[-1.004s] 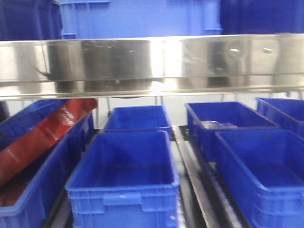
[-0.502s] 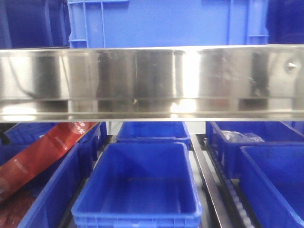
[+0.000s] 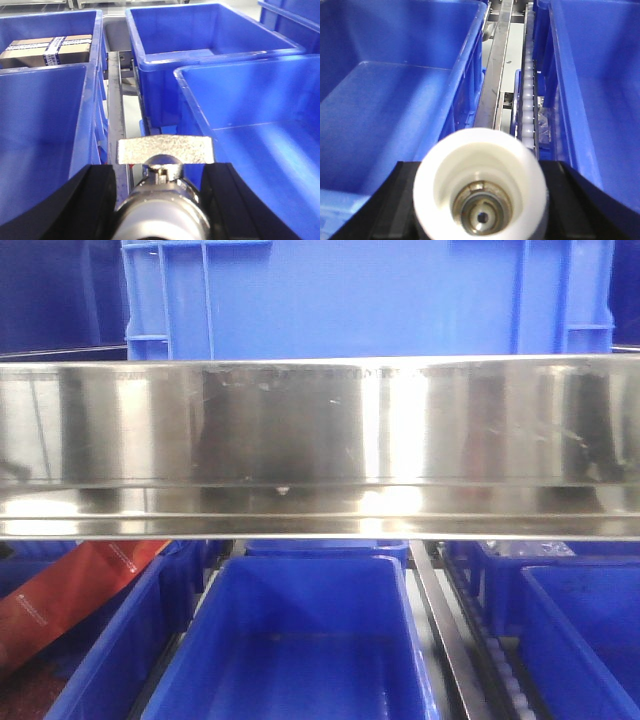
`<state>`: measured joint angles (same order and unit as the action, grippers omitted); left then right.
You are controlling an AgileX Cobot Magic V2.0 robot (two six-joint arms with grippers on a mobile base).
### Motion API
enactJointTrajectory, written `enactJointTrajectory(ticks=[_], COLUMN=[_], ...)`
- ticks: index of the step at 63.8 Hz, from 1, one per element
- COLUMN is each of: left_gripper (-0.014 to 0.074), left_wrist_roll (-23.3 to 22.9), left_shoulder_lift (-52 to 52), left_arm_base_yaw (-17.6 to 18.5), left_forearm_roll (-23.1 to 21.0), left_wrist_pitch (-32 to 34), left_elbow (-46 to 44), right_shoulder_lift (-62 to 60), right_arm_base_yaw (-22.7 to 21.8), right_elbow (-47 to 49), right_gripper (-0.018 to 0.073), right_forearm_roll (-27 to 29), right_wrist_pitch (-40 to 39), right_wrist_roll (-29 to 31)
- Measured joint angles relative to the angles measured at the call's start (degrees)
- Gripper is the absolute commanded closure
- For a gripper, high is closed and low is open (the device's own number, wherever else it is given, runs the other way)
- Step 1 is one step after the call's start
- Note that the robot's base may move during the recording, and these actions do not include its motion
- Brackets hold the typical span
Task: Place valve from conveyor to right shelf box
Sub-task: 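Drive up to the steel shelf and position grippers over blue bins, then lower both valves into the blue bin and open both grippers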
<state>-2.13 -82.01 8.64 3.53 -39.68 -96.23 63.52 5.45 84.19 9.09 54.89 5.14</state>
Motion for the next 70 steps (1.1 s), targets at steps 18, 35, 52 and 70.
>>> enactJointTrajectory(ticks=[18,35,52,70], left_gripper=[0.0708,0.0708,0.0708,0.0708], left_wrist_roll=[0.0,0.0,0.0,0.0], left_shoulder_lift=[0.0,0.0,0.0,0.0], left_arm_base_yaw=[0.0,0.0,0.0,0.0], left_forearm_roll=[0.0,0.0,0.0,0.0], left_wrist_pitch=[0.1,0.1,0.1,0.1], left_elbow=[0.0,0.0,0.0,0.0], right_shoulder_lift=[0.0,0.0,0.0,0.0], right_arm_base_yaw=[0.0,0.0,0.0,0.0], right_elbow=[0.0,0.0,0.0,0.0], right_gripper=[0.0711,0.0711,0.0711,0.0711], right_forearm_roll=[0.0,0.0,0.0,0.0], right_wrist_pitch=[0.0,0.0,0.0,-0.1], right_wrist_roll=[0.0,0.0,0.0,0.0])
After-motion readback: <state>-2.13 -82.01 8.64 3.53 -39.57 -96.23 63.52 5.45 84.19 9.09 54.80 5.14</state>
